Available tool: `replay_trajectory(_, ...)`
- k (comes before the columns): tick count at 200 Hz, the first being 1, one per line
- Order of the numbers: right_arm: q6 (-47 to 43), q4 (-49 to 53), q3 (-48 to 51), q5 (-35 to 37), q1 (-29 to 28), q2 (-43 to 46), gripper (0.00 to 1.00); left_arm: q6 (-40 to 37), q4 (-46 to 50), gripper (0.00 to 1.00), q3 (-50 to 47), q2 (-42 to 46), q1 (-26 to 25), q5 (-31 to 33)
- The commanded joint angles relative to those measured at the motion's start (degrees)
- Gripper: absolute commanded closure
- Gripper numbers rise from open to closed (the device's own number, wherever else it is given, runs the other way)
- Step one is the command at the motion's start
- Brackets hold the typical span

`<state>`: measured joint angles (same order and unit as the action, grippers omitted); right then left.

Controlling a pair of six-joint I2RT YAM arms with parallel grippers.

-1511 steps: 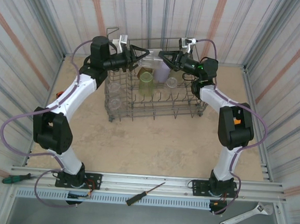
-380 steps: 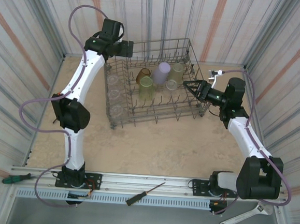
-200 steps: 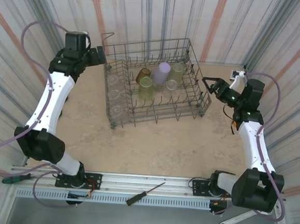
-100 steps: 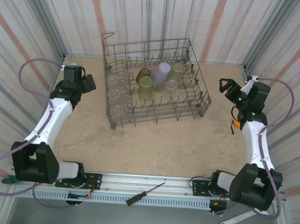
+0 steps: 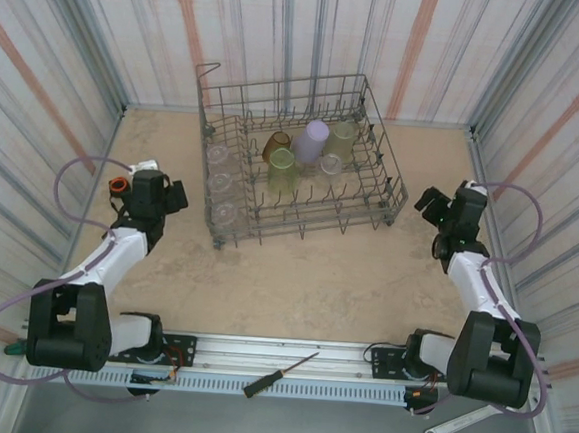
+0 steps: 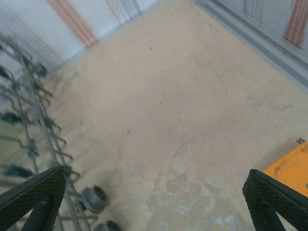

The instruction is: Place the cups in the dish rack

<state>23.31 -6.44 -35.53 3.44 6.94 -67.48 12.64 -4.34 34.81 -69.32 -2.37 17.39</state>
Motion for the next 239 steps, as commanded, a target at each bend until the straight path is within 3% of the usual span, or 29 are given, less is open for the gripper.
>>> replay_trajectory(1,-7.3,-5.6,-0.1,5.5,-3.1,-0.5,0.01,-4.3,-7.3,0.01,-1.3,0.2,-0.4,-1.1)
replay_trajectory(56,-9.8,-16.6,6.2,9.4,-6.7,-2.5,0.01,-7.5,-20.3,0.01,-7.6,-2.8,-0.9,-0.9)
replay_trajectory(135,-12.6,-21.5,8.8,10.3,-8.4,-4.7,0.01,-9.1,-25.3,0.01,-8.0,-8.6,-0.8,1.0)
replay_trajectory(164,-14.3,-23.9,10.0,12.1,-8.3,-5.2,0.01,-10.3,-27.6,0.01,-7.9,-10.0,-0.4,-0.4)
replay_trajectory(187,-15.0,-27.9,12.6,13.2,-8.2,-6.5,0.01,-11.2,-35.4,0.01,-9.5,-13.8,0.6,-2.9)
replay_trajectory(239,-14.1,-40.1,17.5,12.4,-6.1,-9.4,0.01,-13.3,-33.8,0.01,-8.3,-15.0,-0.1,-6.3)
